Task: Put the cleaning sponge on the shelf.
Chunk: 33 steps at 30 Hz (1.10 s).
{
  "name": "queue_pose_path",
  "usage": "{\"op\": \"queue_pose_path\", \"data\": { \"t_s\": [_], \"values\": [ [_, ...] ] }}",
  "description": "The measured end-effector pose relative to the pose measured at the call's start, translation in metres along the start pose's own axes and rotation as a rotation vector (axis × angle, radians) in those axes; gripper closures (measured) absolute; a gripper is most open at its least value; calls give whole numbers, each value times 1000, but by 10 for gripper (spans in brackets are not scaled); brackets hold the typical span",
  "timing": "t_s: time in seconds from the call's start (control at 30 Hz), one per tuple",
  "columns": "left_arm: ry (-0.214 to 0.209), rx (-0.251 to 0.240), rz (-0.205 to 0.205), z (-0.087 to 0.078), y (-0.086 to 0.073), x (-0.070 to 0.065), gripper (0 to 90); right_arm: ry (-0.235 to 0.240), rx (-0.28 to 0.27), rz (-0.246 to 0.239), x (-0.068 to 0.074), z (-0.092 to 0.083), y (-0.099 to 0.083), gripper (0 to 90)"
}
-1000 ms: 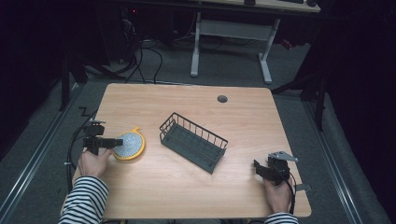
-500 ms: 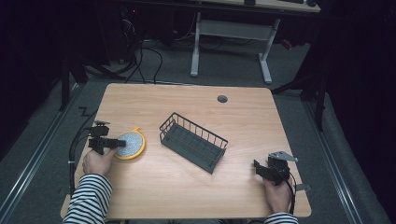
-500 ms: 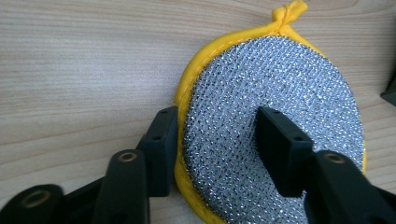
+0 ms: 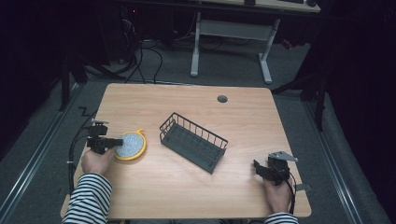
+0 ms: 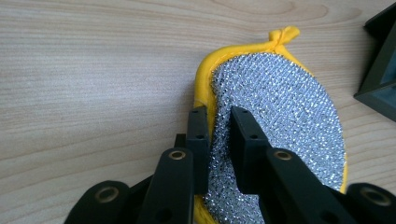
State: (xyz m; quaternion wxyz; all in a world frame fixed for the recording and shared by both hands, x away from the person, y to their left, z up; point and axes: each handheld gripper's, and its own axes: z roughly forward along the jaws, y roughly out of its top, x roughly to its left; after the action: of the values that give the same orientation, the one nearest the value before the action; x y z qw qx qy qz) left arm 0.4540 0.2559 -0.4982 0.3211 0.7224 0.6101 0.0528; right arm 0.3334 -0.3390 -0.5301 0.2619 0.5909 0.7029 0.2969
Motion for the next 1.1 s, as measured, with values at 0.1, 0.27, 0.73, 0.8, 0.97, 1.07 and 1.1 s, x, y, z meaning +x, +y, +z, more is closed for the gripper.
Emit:
{"op": "queue_pose_path", "data": {
  "t_s": [0.1, 0.27, 0.73, 0.8, 0.97, 1.07, 1.1],
  "values": [
    [1, -18, 11, -4, 0, -1, 801, 0, 0, -3, 0, 0, 0, 344],
    [42, -34, 62, -10, -1, -6, 801, 1, 1, -2, 0, 0, 0, 343],
    [-38, -109, 119, -37, 12, -23, 807, 1, 1, -2, 0, 0, 0, 343],
    [-43, -118, 129, -40, 14, -26, 807, 1, 1, -2, 0, 0, 0, 343],
    [-72, -148, 142, -50, 18, -33, 808, 1, 1, -3, 0, 0, 0, 343],
    [-80, -167, 145, -56, 20, -34, 808, 1, 1, -2, 0, 0, 0, 343],
    [-104, -193, 134, -63, 22, -33, 808, 2, 1, -3, 0, 0, 0, 342]
  ]
}}
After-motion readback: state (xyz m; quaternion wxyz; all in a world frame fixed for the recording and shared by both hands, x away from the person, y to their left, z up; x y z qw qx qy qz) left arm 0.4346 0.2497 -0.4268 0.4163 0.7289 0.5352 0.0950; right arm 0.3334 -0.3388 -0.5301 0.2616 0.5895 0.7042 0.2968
